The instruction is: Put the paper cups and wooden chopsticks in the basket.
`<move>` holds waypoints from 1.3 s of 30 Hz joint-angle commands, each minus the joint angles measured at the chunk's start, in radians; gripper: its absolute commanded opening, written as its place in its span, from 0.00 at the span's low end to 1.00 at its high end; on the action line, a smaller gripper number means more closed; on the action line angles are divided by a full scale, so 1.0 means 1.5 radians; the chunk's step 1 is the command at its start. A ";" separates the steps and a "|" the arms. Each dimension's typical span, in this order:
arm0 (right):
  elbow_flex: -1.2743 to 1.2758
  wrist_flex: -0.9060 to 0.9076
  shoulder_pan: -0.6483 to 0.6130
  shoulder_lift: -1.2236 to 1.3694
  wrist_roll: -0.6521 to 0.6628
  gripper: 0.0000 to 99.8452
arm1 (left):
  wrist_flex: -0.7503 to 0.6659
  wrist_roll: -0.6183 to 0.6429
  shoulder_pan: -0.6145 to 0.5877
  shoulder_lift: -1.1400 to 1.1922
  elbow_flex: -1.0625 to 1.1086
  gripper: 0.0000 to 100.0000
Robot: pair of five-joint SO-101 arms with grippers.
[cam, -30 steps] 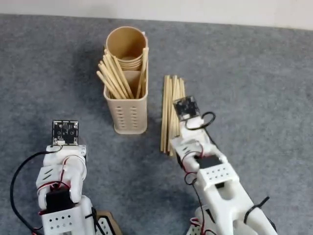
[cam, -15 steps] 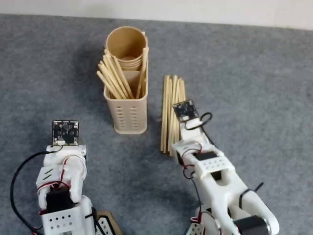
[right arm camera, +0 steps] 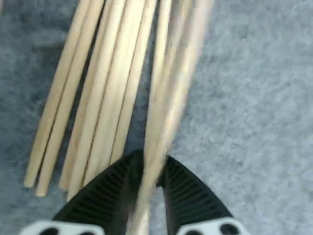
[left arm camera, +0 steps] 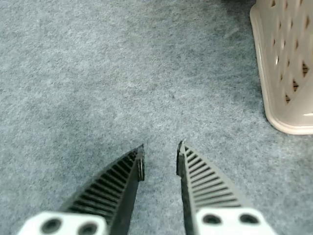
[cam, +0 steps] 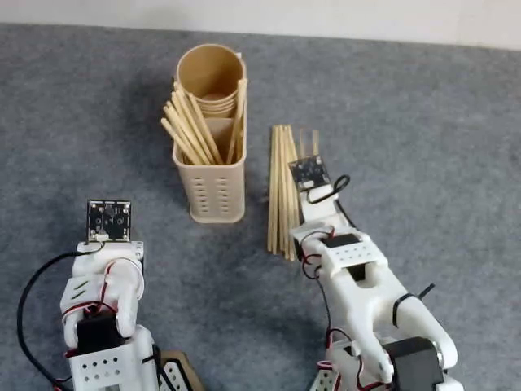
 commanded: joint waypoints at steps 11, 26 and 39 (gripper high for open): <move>-0.019 0.001 0.018 -0.281 0.008 0.01 | -0.011 -0.005 0.010 -0.004 -0.003 0.13; -0.043 -0.306 0.012 -0.506 0.003 0.01 | -0.011 -0.005 0.010 -0.004 -0.003 0.13; -0.240 -0.501 -0.168 -0.235 -0.058 0.01 | -0.012 -0.005 0.010 -0.004 -0.003 0.13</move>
